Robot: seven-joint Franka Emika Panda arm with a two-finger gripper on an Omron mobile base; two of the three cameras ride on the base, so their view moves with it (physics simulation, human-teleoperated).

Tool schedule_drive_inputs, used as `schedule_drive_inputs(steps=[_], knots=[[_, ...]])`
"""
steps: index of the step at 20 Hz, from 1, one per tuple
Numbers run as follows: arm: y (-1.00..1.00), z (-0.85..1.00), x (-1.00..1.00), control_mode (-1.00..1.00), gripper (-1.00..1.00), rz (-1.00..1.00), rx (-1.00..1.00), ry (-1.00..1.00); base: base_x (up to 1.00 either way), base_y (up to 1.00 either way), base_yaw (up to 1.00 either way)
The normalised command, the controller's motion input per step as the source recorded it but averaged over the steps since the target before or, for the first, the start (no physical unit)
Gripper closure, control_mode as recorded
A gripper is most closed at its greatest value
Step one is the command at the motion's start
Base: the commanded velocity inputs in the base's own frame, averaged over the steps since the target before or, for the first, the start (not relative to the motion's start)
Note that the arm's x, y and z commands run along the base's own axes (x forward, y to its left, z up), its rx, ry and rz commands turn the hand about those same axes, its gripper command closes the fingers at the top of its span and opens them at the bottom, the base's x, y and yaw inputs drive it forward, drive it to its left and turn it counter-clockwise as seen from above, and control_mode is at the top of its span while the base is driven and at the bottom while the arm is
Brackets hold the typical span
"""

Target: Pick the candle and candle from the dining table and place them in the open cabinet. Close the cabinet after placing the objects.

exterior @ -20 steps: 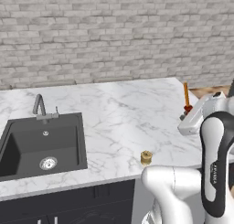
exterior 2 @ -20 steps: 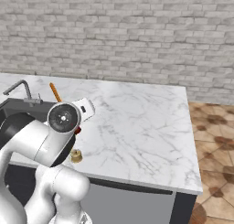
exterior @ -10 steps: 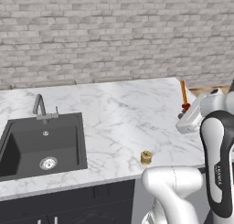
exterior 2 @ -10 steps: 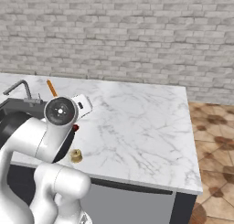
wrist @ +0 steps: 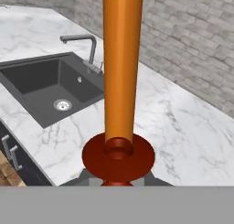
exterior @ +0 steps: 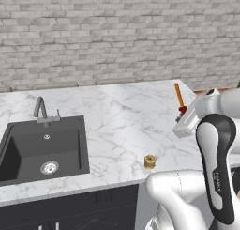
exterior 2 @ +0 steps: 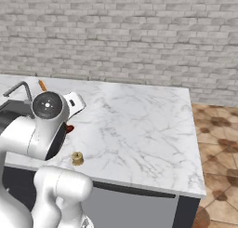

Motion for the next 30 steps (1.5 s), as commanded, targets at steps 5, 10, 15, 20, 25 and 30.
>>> schedule_drive_inputs(steps=[5, 10, 15, 20, 25, 30], knots=[[0.17, 0.0, 0.0, -1.0, 1.0, 0.0, -0.05, 0.02, 0.0, 0.0, 0.0], [0.06, 0.0, 0.0, -1.0, 1.0, 0.0, -0.02, 0.0, 0.0, 0.0, 0.0], [0.0, 0.0, 0.0, 1.0, 1.0, 0.0, 0.0, 0.0, -0.09, 0.0, 0.0], [0.0, 0.0, 0.0, 1.0, 1.0, 0.0, 0.0, 0.0, -0.33, 0.0, -0.03], [0.0, 0.0, 0.0, 1.0, 1.0, 0.0, 0.0, 0.0, -0.36, 0.0, -0.04], [0.0, 0.0, 0.0, 1.0, 1.0, 0.0, 0.0, 0.0, -0.35, 0.0, -0.1]])
